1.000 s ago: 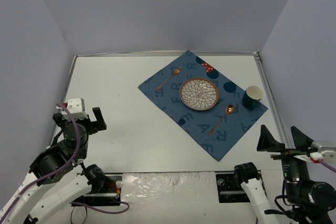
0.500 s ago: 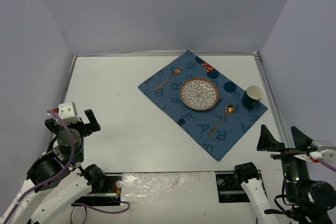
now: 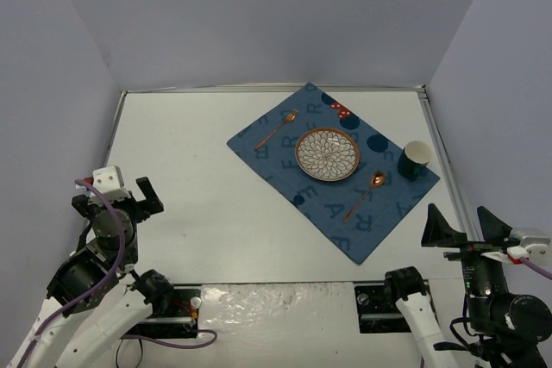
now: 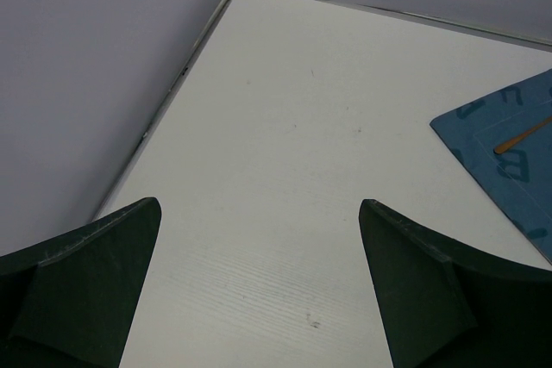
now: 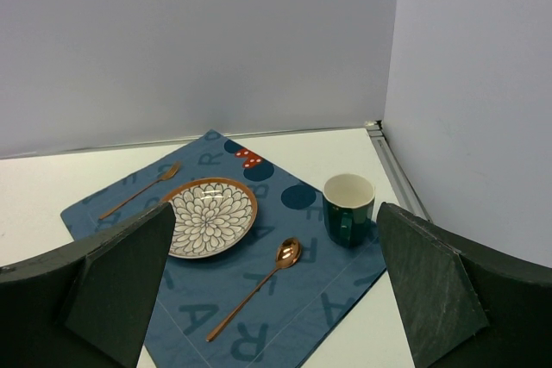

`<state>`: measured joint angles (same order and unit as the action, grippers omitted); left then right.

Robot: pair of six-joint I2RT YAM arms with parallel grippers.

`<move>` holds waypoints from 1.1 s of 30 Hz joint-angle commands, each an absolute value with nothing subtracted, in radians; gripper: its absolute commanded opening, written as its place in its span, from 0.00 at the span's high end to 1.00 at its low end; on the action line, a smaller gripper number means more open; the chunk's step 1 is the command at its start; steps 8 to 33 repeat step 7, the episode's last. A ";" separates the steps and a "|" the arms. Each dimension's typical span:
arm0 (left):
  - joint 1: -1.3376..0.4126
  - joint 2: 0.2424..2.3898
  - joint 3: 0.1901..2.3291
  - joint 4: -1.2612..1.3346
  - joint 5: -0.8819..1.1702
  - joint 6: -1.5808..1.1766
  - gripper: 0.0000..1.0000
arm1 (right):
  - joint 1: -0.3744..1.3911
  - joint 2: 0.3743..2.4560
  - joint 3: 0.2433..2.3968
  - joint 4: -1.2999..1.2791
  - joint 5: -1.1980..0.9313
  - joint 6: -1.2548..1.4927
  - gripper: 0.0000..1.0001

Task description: Set the dinner table for one person

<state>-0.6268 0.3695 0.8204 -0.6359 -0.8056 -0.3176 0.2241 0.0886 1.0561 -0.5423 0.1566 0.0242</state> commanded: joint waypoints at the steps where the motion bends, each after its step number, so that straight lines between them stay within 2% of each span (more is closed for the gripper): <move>1: -0.614 0.417 0.824 -0.578 -0.788 -0.303 0.03 | 0.232 0.139 1.053 -0.471 0.150 0.011 0.00; 33: -0.606 0.415 0.822 -0.574 -0.773 -0.306 0.03 | 0.232 0.144 1.053 -0.472 0.149 0.011 0.00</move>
